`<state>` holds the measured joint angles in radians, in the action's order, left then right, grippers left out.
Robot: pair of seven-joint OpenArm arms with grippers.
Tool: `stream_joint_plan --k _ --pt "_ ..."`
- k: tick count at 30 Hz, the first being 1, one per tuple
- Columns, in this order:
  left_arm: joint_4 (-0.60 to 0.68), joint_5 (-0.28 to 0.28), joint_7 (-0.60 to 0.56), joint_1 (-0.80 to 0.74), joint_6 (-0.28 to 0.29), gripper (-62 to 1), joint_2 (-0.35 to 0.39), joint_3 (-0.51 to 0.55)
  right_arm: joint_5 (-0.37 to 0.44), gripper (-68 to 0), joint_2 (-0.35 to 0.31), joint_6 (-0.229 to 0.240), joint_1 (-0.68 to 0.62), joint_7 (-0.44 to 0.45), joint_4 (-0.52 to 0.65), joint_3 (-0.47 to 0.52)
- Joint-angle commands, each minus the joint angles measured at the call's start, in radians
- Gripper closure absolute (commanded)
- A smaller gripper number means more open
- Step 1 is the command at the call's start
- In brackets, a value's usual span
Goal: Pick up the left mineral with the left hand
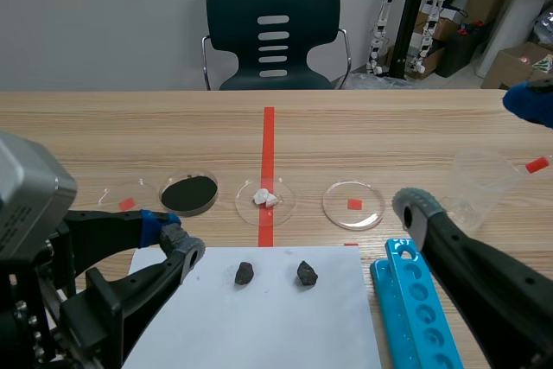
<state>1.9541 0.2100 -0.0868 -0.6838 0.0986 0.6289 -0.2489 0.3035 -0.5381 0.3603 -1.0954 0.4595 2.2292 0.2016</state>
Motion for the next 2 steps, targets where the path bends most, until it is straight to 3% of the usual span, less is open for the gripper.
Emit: stream_joint_plan --k 1,2 --pt "0.013 0.004 -0.018 0.003 -0.002 -12.6 -0.005 -0.003 0.014 -67.9 -0.004 0.0 -0.002 0.014 0.012 0.007" --pt "0.013 0.004 -0.018 0.003 -0.002 -12.6 -0.005 -0.003 0.014 -67.9 -0.004 0.0 -0.002 0.014 0.012 0.007"
